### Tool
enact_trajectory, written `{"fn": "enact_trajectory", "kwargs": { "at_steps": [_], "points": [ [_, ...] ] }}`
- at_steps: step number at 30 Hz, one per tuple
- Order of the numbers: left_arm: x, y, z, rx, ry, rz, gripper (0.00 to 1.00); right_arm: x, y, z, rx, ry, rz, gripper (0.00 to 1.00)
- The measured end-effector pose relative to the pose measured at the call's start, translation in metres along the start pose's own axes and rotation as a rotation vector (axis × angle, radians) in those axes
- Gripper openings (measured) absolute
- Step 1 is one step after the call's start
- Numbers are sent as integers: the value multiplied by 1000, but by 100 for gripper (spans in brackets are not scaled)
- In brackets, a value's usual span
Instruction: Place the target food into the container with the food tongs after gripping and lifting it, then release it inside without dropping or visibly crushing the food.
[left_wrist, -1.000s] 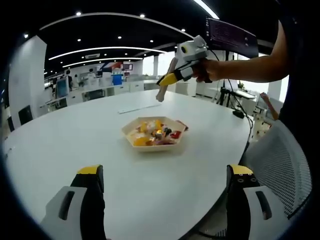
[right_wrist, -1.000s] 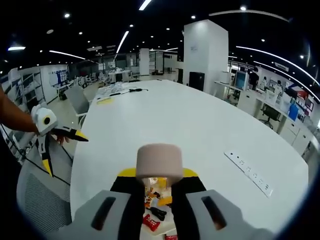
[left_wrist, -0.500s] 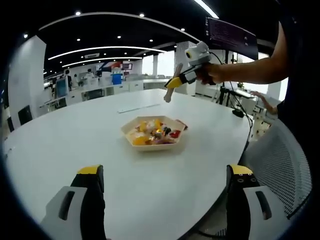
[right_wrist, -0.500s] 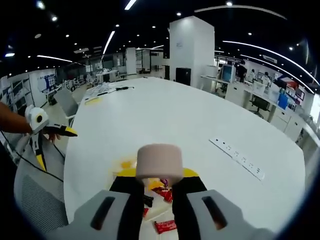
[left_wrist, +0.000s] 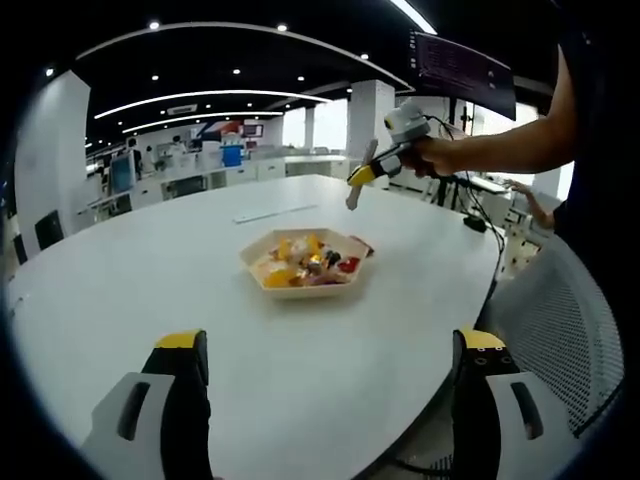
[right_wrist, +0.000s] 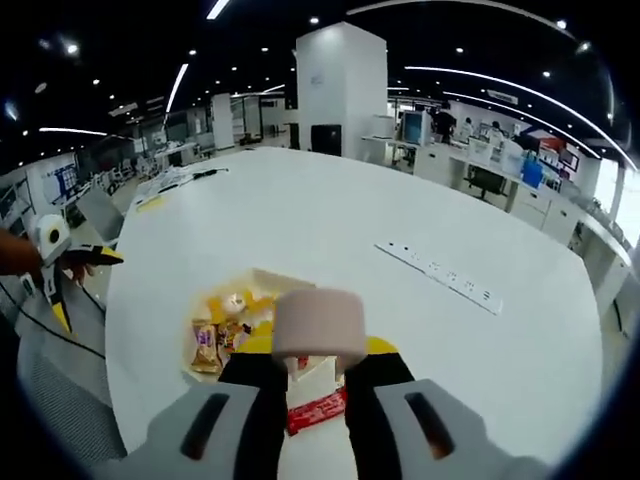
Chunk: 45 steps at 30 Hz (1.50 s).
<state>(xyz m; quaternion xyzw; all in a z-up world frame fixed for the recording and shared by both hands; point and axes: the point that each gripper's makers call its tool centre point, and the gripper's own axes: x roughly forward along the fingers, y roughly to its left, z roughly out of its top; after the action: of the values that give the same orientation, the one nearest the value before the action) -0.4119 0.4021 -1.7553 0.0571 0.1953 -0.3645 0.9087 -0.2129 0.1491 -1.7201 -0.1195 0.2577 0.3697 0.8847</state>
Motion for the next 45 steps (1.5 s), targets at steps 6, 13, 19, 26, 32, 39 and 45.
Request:
{"fn": "enact_trajectory", "kwargs": {
  "at_steps": [6, 13, 19, 26, 32, 39, 45],
  "points": [
    [0, -1, -1, 0, 6, -4, 99, 2, -8, -14, 21, 20, -36, 20],
    [0, -1, -1, -4, 9, -4, 98, 14, -4, -31, 45, 55, -50, 20],
    [0, -1, -1, -6, 9, -2, 98, 24, -2, -49, 52, 88, -94, 20],
    [0, 0, -2, -9, 7, -1, 98, 27, -6, -57, 77, 103, -165, 20],
    [0, 0, -1, -10, 8, -1, 98, 29, 5, -58, 66, 105, -158, 20],
    [0, 0, -1, -11, 7, 0, 97, 24, 3, -68, 64, 122, -170, 21],
    [0, -1, -1, -10, 8, -3, 96, 13, -5, -75, 66, 143, -180, 21]
  ]
}}
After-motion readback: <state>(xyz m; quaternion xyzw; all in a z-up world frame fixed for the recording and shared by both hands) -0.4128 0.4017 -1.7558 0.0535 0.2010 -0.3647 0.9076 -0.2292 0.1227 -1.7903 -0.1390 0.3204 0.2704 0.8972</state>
